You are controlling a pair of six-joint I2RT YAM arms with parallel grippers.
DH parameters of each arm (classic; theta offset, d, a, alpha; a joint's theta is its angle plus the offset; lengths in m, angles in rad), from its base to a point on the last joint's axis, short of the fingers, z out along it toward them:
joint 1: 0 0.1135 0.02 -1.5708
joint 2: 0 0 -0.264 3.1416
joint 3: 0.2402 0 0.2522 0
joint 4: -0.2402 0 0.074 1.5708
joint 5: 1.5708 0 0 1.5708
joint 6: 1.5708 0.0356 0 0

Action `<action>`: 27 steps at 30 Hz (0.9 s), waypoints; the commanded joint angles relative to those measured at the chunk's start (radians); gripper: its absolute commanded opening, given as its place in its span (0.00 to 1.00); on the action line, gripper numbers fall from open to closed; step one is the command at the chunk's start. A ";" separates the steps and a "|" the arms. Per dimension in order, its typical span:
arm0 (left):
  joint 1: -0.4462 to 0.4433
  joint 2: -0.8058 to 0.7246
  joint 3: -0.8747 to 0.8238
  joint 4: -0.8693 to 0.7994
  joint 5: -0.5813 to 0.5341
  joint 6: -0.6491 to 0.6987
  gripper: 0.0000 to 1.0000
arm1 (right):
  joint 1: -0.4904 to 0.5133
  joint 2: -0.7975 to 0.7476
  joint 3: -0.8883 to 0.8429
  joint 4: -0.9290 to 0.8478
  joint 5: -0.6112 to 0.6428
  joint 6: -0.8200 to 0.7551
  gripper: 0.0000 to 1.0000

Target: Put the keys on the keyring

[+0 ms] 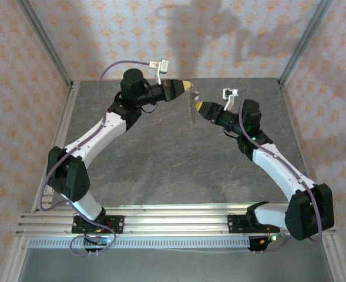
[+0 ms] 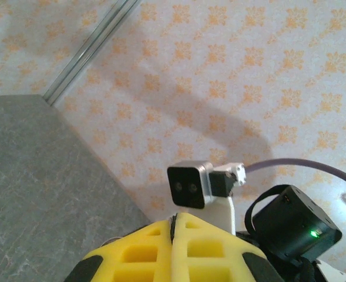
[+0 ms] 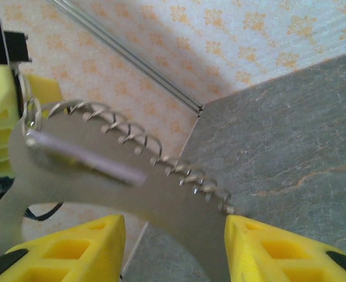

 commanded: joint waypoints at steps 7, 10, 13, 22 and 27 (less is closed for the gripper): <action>-0.013 -0.036 0.005 0.066 0.008 -0.009 0.00 | 0.042 -0.030 0.063 -0.059 0.082 -0.108 0.48; -0.016 -0.039 0.006 0.059 0.009 -0.005 0.00 | 0.051 -0.029 0.089 -0.065 0.088 -0.116 0.48; -0.017 -0.038 0.006 0.056 0.011 -0.003 0.00 | 0.056 -0.017 0.113 -0.067 0.090 -0.122 0.48; -0.025 -0.041 0.011 0.054 0.019 0.000 0.00 | 0.061 0.035 0.184 -0.091 0.092 -0.140 0.48; -0.025 -0.039 0.016 0.048 0.020 0.000 0.00 | 0.061 0.040 0.196 -0.100 0.076 -0.148 0.45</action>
